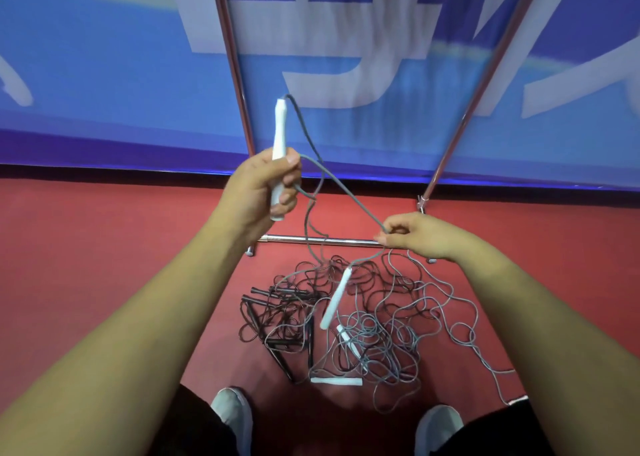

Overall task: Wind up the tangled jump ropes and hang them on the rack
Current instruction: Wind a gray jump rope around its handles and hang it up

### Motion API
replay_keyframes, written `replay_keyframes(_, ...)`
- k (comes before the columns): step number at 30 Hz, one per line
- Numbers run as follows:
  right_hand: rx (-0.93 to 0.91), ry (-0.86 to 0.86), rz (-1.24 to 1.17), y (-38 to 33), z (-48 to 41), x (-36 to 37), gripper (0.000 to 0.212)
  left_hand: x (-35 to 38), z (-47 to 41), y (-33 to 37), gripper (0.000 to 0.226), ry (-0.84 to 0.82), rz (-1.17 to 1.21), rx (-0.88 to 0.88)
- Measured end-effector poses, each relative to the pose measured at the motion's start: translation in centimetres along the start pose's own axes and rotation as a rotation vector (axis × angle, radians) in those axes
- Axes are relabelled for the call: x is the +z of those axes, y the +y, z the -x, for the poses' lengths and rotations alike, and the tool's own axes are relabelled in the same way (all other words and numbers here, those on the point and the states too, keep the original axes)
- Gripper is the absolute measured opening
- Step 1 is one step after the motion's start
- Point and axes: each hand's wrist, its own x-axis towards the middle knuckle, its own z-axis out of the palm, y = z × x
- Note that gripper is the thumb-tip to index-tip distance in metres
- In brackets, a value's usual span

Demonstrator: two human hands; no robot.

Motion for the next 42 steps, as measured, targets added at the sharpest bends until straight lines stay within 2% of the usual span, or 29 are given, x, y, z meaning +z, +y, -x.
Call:
replay_keyframes(4,-0.009,-0.088,-0.027,0.5,-0.4,1.0,0.016,-0.6,0.0,0.1,0.018,0.052,0.063,0.012)
replay_keyframes(8,0.040,-0.065,0.020,1.0,-0.7,1.3,0.024,-0.9,-0.2,0.8,0.020,0.183,0.082,0.051)
replay_keyframes(10,0.067,-0.013,-0.025,1.1,-0.7,1.2,0.025,-1.6,-0.4,0.3,0.013,0.340,-0.139,0.057)
replay_keyframes(12,0.082,0.040,-0.143,0.3,-0.3,0.8,0.020,-2.8,-0.5,-0.5,0.007,0.500,-0.616,0.042)
replay_keyframes(13,0.074,0.058,-0.213,-0.4,-0.1,0.6,0.016,-3.3,-0.4,-0.7,0.012,0.531,-0.804,0.049)
replay_keyframes(14,0.053,0.069,-0.264,-1.2,0.1,0.3,0.014,-3.4,-0.3,-0.9,0.015,0.517,-0.879,0.059)
replay_keyframes(16,0.001,0.055,-0.271,-3.0,0.6,0.0,0.014,-2.6,0.1,-1.0,0.017,0.392,-0.810,0.049)
replay_keyframes(19,-0.091,-0.018,-0.246,-6.0,1.6,0.2,0.015,-0.2,0.6,-1.6,0.017,0.114,-0.663,-0.062)
replay_keyframes(22,-0.185,-0.029,-0.328,-7.8,2.2,0.6,0.015,1.5,1.4,-2.0,0.007,-0.145,-0.792,-0.220)
replay_keyframes(24,-0.186,0.016,-0.328,-7.9,2.3,0.5,0.012,1.8,1.7,-1.8,0.010,-0.235,-0.877,-0.288)
replay_keyframes(27,-0.155,0.052,-0.329,-7.2,2.2,0.4,0.007,1.8,1.6,-1.8,0.021,-0.182,-0.820,-0.258)
replay_keyframes(30,-0.169,0.107,-0.131,-6.2,1.8,0.4,0.008,2.0,1.4,-1.9,0.027,-0.139,-0.702,-0.238)
replay_keyframes(33,-0.205,0.143,-0.039,-5.3,1.4,0.0,0.009,1.5,1.0,-2.0,0.026,-0.080,-0.527,-0.218)
replay_keyframes(37,-0.157,0.169,-0.004,-4.7,1.4,-0.4,0.020,0.6,0.5,-2.6,0.013,0.010,-0.526,-0.227)
replay_keyframes(39,-0.145,0.192,-0.072,-5.0,1.5,-0.4,0.017,0.6,0.3,-2.8,0.014,0.123,-0.575,-0.210)
replay_keyframes(42,-0.097,0.224,-0.462,-5.8,1.8,-0.6,0.017,0.4,0.1,-3.0,0.021,0.207,-0.611,-0.173)
